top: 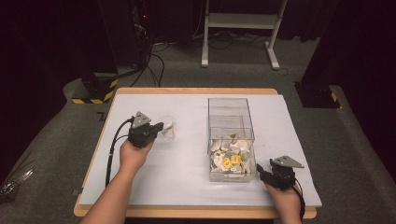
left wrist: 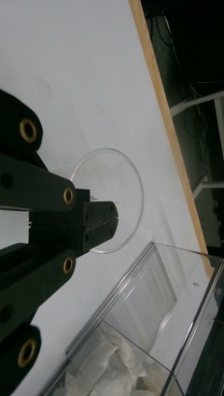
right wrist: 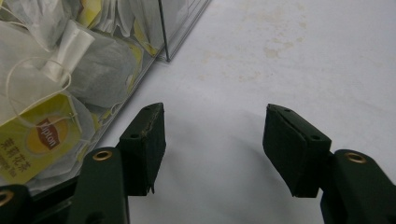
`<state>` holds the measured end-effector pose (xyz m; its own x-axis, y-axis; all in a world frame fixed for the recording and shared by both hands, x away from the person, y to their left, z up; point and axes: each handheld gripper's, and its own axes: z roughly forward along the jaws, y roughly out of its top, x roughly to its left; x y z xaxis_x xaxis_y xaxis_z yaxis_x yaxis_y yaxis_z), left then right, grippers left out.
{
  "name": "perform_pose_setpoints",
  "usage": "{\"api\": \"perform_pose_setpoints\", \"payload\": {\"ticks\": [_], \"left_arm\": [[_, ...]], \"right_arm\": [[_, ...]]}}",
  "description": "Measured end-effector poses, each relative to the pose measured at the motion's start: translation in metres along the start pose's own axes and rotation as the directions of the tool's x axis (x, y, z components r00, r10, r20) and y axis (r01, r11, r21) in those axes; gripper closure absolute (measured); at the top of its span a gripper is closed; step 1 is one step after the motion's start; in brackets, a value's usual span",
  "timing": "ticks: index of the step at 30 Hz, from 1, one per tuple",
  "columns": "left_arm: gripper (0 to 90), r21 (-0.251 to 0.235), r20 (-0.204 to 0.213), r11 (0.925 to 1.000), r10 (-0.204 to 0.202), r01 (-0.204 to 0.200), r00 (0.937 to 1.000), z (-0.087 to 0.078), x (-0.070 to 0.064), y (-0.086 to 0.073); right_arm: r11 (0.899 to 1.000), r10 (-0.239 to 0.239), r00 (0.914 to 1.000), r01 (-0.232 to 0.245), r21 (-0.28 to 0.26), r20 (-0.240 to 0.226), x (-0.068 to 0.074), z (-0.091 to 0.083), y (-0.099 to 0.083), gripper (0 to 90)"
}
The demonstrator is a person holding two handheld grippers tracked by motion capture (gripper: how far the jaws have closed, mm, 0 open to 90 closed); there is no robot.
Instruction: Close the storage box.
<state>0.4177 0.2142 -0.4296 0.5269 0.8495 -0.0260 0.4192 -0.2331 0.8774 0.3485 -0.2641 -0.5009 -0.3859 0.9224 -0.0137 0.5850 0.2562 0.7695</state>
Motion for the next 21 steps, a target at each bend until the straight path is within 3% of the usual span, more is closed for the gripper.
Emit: {"api": "perform_pose_setpoints", "payload": {"ticks": [6,16,21], "left_arm": [[90.0,0.005,0.007,0.9999,-0.016,0.016,0.9998,-0.005,0.000,-0.016],[90.0,0.029,0.029,0.9995,-0.011,0.010,0.9995,-0.016,-0.006,-0.038],[89.9,0.056,0.018,0.9984,-0.002,0.001,0.9998,-0.019,-0.008,-0.048]], "right_arm": [[1.000,-0.002,1.0000,0.002,0.000,0.004,0.000,0.000,0.000,39.3],[1.000,-0.002,1.0000,0.002,0.000,0.004,0.001,0.000,0.000,39.3],[1.000,-0.002,1.0000,0.002,-0.001,0.004,0.001,0.000,0.000,39.3]]}}
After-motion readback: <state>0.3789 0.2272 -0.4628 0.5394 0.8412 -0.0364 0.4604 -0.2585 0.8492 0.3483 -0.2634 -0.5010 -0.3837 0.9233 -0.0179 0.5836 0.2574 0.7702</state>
